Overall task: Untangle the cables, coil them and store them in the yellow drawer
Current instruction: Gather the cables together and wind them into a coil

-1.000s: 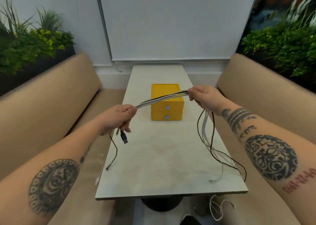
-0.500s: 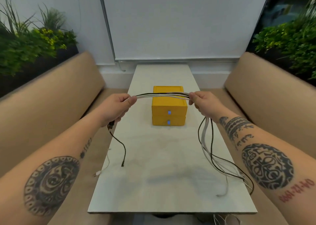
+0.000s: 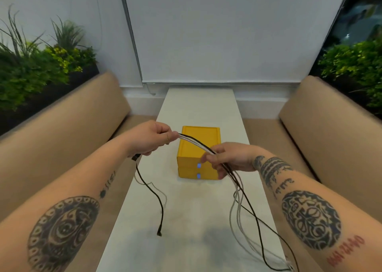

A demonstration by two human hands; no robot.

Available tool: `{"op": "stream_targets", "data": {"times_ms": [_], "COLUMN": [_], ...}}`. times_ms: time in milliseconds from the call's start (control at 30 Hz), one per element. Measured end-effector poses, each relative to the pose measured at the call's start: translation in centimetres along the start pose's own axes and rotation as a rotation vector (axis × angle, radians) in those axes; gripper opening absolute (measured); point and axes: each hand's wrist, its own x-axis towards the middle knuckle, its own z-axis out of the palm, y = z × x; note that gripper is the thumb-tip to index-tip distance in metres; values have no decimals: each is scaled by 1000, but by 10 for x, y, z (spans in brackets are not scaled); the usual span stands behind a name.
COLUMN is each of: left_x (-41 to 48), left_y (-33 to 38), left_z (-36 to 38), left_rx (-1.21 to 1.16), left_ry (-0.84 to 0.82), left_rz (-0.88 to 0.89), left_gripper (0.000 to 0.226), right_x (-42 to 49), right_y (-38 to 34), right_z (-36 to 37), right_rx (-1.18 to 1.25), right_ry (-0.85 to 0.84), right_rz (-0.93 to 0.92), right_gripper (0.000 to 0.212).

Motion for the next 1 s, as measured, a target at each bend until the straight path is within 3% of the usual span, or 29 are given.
{"op": "stream_targets", "data": {"times_ms": [100,167,300,433,567,667,1000], "left_x": [8,11,14,25,34,42,59], "left_y": [8,4,-11,-17,-19,-18,13], "left_z": [0,-4,-11,-19,-35,-44,-42], "left_rx": [54,-21,-142,-249,-313,-344,-153], "left_ry": [-9,-25,-171,-273,-411,-445,-439], "left_rz": [18,27,42,66,65,107,232], "left_gripper": [42,37,35,55,40,29,29], "right_x": [12,16,16,16,16,11,6], "right_y": [-40,-57,-72,-75,-83,-91,-91], "right_z": [11,13,4,7,8,5,7], "right_rx": [-88,-140,-200,-232,-263,-229,-73], "right_ry": [77,149,155,216,316,354,329], "right_rz": [-90,-141,-118,-111,-126,-136,-113], "right_gripper": [46,39,39,37,35,35,40]}}
